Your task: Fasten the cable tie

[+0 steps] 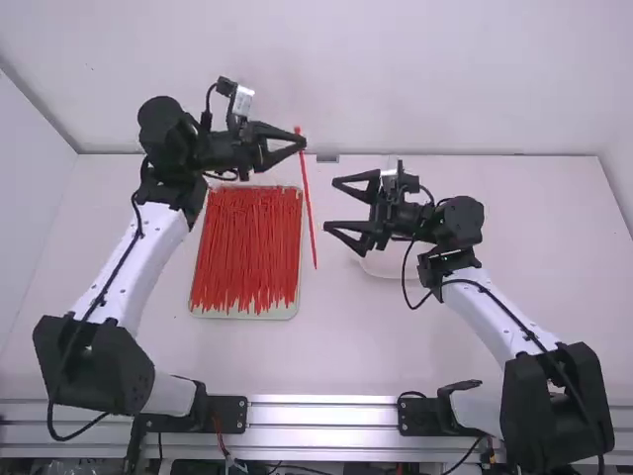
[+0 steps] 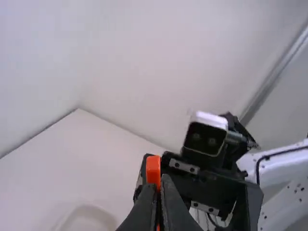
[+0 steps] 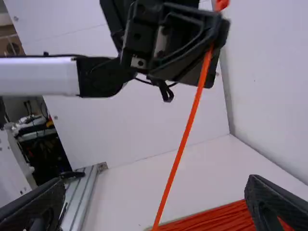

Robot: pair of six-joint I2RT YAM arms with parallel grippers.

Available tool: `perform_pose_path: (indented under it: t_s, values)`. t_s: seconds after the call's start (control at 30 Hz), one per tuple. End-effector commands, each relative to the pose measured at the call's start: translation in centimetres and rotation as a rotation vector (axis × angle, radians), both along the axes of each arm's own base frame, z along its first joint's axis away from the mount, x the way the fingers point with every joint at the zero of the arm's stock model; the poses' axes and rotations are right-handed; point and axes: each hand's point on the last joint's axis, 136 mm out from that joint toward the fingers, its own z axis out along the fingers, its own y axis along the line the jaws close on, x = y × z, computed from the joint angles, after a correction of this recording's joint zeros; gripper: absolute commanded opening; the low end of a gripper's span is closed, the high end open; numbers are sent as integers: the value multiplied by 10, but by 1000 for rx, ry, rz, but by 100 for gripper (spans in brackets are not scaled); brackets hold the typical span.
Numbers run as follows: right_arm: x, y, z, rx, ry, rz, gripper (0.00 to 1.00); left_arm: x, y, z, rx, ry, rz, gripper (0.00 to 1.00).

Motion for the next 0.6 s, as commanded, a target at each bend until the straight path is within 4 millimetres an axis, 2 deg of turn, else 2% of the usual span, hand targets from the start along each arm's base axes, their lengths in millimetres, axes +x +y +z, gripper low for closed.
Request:
perform_pose_path:
  t_s: [0.0,0.17,0.37,0.47,0.57]
  values:
    - [-1,1,12,-5,-116,-5,99,18,7,3,-17,90,33,2]
    - [-1,1,8,-11,-135,-9,99,47,6,-12,-6,257,31,2]
    - [10,-14,2,-19,-121,-58,99,62,2,-28,6,375,-7,3]
    - [16,-25,0,-41,-211,-98,99,62,2,-32,8,395,-20,3]
    - [13,-31,-4,-84,-445,-121,99,61,1,-33,8,405,-23,2]
